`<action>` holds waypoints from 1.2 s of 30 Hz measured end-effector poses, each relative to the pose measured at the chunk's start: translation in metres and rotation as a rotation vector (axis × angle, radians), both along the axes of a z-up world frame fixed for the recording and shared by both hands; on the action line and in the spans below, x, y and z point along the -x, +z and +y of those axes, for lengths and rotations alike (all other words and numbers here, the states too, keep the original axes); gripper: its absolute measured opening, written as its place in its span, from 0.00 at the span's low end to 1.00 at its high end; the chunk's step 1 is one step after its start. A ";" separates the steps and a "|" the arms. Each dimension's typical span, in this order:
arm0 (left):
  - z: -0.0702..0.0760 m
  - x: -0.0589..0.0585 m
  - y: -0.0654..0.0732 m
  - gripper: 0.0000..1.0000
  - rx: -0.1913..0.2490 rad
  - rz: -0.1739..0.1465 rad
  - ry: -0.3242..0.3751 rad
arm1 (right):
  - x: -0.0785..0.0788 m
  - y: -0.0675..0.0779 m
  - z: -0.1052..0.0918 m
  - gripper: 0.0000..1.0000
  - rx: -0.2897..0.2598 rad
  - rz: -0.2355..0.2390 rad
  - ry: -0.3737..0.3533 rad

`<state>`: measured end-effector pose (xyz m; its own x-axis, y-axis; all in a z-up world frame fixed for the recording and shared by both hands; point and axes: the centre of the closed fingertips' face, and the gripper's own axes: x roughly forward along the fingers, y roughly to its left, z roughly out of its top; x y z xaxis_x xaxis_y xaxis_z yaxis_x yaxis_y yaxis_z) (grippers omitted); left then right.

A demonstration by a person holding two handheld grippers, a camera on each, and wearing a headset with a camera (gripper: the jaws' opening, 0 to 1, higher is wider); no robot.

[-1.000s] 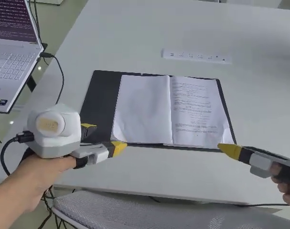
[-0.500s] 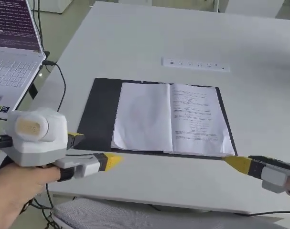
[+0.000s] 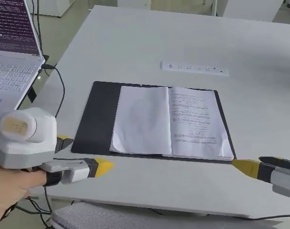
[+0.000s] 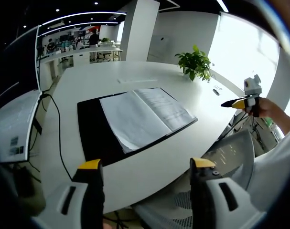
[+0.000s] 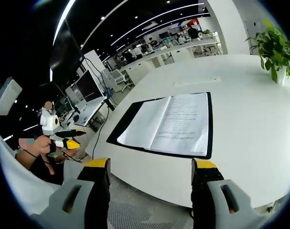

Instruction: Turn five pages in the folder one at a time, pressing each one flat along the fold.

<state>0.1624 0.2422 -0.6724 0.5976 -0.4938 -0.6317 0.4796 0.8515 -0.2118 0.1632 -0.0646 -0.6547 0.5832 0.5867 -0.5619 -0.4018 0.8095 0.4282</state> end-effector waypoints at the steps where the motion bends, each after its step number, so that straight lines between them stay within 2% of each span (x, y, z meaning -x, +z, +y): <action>1: 0.000 -0.001 0.000 0.73 0.003 -0.002 0.001 | 0.000 -0.001 0.000 0.68 0.002 -0.002 0.002; 5: -0.002 -0.008 -0.005 0.72 -0.009 -0.017 0.009 | -0.002 -0.004 0.000 0.67 0.000 -0.006 0.000; 9: -0.014 -0.016 -0.009 0.71 -0.003 -0.034 -0.004 | -0.004 -0.007 0.000 0.67 -0.008 -0.007 -0.002; 11: -0.024 -0.020 -0.013 0.71 -0.013 -0.051 -0.030 | -0.005 -0.008 0.000 0.67 -0.012 -0.012 -0.004; 14: -0.043 -0.032 -0.017 0.69 -0.005 -0.089 -0.062 | -0.008 -0.012 -0.001 0.66 -0.032 -0.014 -0.016; 16: -0.055 -0.038 -0.020 0.68 0.002 -0.090 -0.071 | -0.009 -0.014 -0.002 0.66 -0.041 -0.018 -0.024; 17: -0.065 -0.043 -0.020 0.67 0.012 -0.110 -0.091 | -0.010 -0.016 -0.002 0.66 -0.044 -0.018 -0.029; 18: -0.072 -0.047 -0.022 0.66 0.014 -0.113 -0.094 | -0.011 -0.018 -0.003 0.66 -0.047 -0.022 -0.034; 23: -0.121 -0.069 -0.035 0.64 0.024 -0.131 -0.154 | -0.012 -0.028 -0.007 0.65 -0.068 -0.016 -0.074; 24: -0.131 -0.073 -0.037 0.64 0.024 -0.143 -0.168 | -0.012 -0.030 -0.007 0.65 -0.069 -0.019 -0.077; 29: -0.183 -0.100 -0.064 0.62 -0.010 -0.144 -0.208 | -0.012 -0.041 -0.009 0.65 -0.115 -0.018 -0.126; 32: -0.209 -0.111 -0.072 0.59 -0.019 -0.156 -0.221 | -0.013 -0.047 -0.011 0.65 -0.126 -0.012 -0.157; 33: -0.216 -0.112 -0.076 0.60 -0.033 -0.149 -0.230 | -0.012 -0.047 -0.012 0.65 -0.133 -0.005 -0.169; 35: -0.229 -0.118 -0.081 0.60 -0.026 -0.152 -0.227 | -0.012 -0.046 -0.014 0.65 -0.138 -0.014 -0.173; 36: -0.236 -0.121 -0.086 0.60 -0.037 -0.148 -0.231 | -0.014 -0.045 -0.017 0.64 -0.146 -0.017 -0.188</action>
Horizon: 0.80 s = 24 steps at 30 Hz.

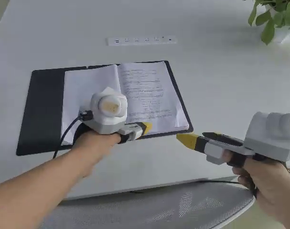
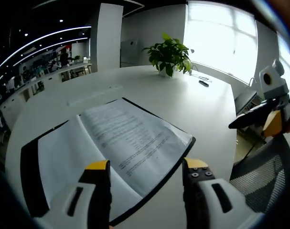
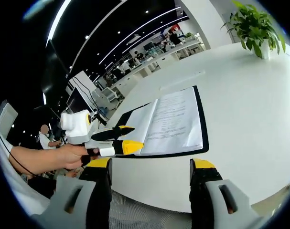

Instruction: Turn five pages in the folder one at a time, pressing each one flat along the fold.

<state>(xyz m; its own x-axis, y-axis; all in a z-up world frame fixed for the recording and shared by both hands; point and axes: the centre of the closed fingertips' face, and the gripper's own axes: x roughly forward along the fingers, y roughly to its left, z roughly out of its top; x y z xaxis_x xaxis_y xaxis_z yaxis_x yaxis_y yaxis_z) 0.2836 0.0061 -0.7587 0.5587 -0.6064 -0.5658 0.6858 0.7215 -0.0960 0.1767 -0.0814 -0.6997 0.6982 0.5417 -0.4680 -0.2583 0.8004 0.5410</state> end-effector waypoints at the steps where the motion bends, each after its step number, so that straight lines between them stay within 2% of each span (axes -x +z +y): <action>1: -0.004 0.001 -0.001 0.60 -0.011 0.002 -0.001 | -0.001 0.000 -0.001 0.64 -0.006 0.000 -0.004; 7: -0.026 -0.011 -0.020 0.60 -0.053 -0.021 -0.011 | -0.007 -0.002 -0.005 0.63 -0.030 0.007 -0.027; 11: -0.039 -0.016 -0.026 0.59 -0.059 -0.043 -0.013 | -0.012 -0.004 -0.007 0.63 -0.043 0.014 -0.032; 13: -0.047 -0.019 -0.031 0.58 -0.055 -0.040 -0.006 | -0.014 -0.006 -0.006 0.62 -0.049 0.017 -0.031; 15: -0.054 -0.022 -0.032 0.57 -0.055 -0.055 0.001 | -0.018 -0.012 -0.008 0.62 -0.050 0.022 -0.031; 17: -0.059 -0.022 -0.040 0.56 -0.068 -0.053 -0.003 | -0.021 -0.017 -0.010 0.62 -0.052 0.026 -0.030; 19: -0.059 -0.018 -0.051 0.57 -0.095 -0.020 0.001 | -0.022 -0.019 -0.010 0.62 -0.065 0.036 -0.030; 20: -0.061 -0.018 -0.051 0.58 -0.092 -0.040 -0.004 | -0.025 -0.023 -0.011 0.62 -0.070 0.037 -0.032; 21: -0.061 -0.018 -0.050 0.58 -0.092 -0.047 0.002 | -0.026 -0.025 -0.012 0.63 -0.074 0.044 -0.034; 24: -0.060 -0.020 -0.049 0.58 -0.087 -0.050 0.014 | -0.028 -0.024 -0.013 0.62 -0.085 0.046 -0.042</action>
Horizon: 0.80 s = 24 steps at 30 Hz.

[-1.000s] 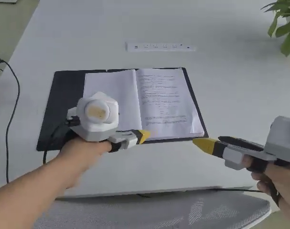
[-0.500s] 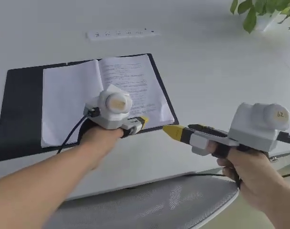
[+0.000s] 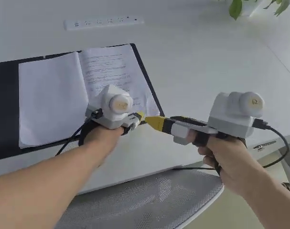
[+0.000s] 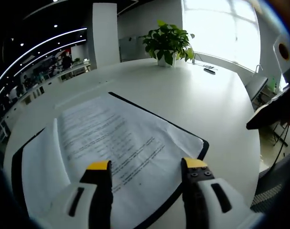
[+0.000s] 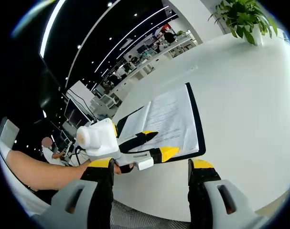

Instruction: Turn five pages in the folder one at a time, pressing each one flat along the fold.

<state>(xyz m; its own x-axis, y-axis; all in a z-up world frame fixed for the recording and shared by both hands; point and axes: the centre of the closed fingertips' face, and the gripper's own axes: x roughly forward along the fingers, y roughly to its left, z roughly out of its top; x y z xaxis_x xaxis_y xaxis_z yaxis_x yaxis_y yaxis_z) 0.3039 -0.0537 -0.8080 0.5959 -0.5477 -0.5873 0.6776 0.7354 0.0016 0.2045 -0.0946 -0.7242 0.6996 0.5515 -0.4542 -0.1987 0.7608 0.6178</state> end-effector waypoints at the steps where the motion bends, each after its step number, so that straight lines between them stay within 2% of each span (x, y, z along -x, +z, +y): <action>1: 0.000 0.000 0.000 0.58 0.001 0.000 -0.003 | -0.001 0.000 0.000 0.62 -0.003 0.001 -0.002; 6: 0.001 -0.003 0.000 0.51 0.012 0.002 -0.006 | -0.001 0.001 0.003 0.61 -0.014 0.002 -0.003; 12: 0.002 -0.003 -0.001 0.48 0.027 -0.010 -0.021 | -0.003 -0.003 0.007 0.61 -0.016 0.015 0.006; 16: 0.003 -0.005 0.000 0.41 0.037 -0.023 -0.037 | -0.005 -0.003 0.008 0.61 -0.024 0.017 0.002; 22: 0.008 -0.007 0.002 0.29 0.042 -0.025 -0.035 | -0.011 -0.006 0.008 0.60 -0.033 0.022 -0.008; 24: 0.009 -0.007 0.003 0.28 0.047 -0.026 -0.034 | -0.013 -0.007 0.008 0.60 -0.033 0.024 -0.011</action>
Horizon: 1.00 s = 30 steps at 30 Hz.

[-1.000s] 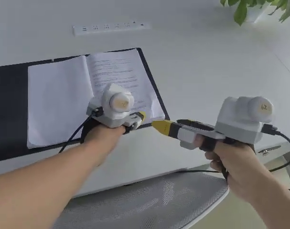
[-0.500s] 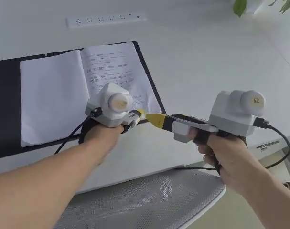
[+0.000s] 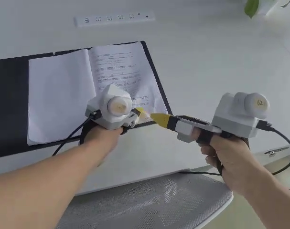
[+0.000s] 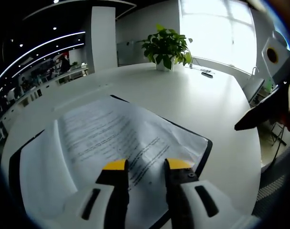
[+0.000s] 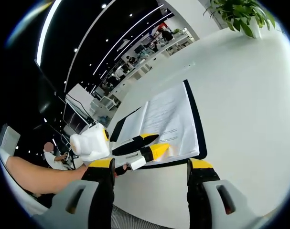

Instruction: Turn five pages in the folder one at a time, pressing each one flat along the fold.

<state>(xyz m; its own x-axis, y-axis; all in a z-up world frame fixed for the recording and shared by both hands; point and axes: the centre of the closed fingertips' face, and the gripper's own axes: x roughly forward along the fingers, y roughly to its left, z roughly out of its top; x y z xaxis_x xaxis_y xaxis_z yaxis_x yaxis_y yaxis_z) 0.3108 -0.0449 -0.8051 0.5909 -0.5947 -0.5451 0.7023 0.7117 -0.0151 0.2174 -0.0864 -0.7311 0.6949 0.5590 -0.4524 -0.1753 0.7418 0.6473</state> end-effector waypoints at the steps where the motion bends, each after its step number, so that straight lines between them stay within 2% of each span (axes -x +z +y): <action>1: 0.001 0.001 0.001 0.25 0.002 0.002 0.004 | 0.000 0.000 0.000 0.60 0.000 -0.001 0.000; 4: 0.006 -0.003 0.002 0.16 0.007 0.017 0.029 | -0.004 0.000 0.001 0.60 -0.009 -0.004 -0.004; 8: 0.010 -0.006 0.003 0.09 0.007 0.028 0.033 | -0.012 0.002 0.002 0.59 -0.015 -0.023 -0.011; 9: 0.011 -0.010 0.002 0.08 0.009 0.033 0.037 | -0.017 0.001 0.001 0.58 -0.016 -0.026 -0.014; 11: 0.012 -0.010 0.002 0.06 0.019 0.042 0.044 | -0.026 -0.003 0.001 0.55 -0.026 -0.027 -0.021; 14: 0.011 -0.008 0.002 0.06 0.023 0.041 0.045 | -0.041 -0.003 0.004 0.50 -0.118 -0.006 -0.061; 16: 0.011 -0.008 0.002 0.06 0.027 0.043 0.048 | -0.047 -0.008 0.007 0.50 -0.182 0.044 -0.085; 19: 0.011 -0.008 0.002 0.06 0.031 0.045 0.048 | -0.053 -0.021 0.009 0.51 -0.201 0.097 -0.096; 21: 0.011 -0.008 0.002 0.06 0.032 0.048 0.047 | -0.058 -0.025 0.010 0.50 -0.223 0.109 -0.111; 23: 0.012 -0.008 0.002 0.06 0.033 0.051 0.049 | -0.058 -0.034 0.010 0.49 -0.253 0.180 -0.145; 24: 0.012 -0.008 0.002 0.06 0.034 0.052 0.049 | -0.060 -0.035 0.010 0.48 -0.258 0.164 -0.140; 26: 0.012 -0.008 0.002 0.06 0.035 0.051 0.049 | -0.059 -0.040 0.008 0.45 -0.253 0.197 -0.164; 27: 0.012 -0.008 0.002 0.06 0.036 0.051 0.049 | -0.059 -0.040 0.008 0.45 -0.258 0.193 -0.174; 28: 0.012 -0.008 0.002 0.06 0.038 0.051 0.049 | -0.057 -0.039 0.007 0.44 -0.294 0.223 -0.197; 29: 0.012 -0.008 0.002 0.06 0.039 0.051 0.050 | -0.057 -0.039 0.003 0.43 -0.303 0.229 -0.229; 30: 0.012 -0.008 0.002 0.06 0.039 0.052 0.049 | -0.058 -0.037 -0.001 0.42 -0.333 0.225 -0.254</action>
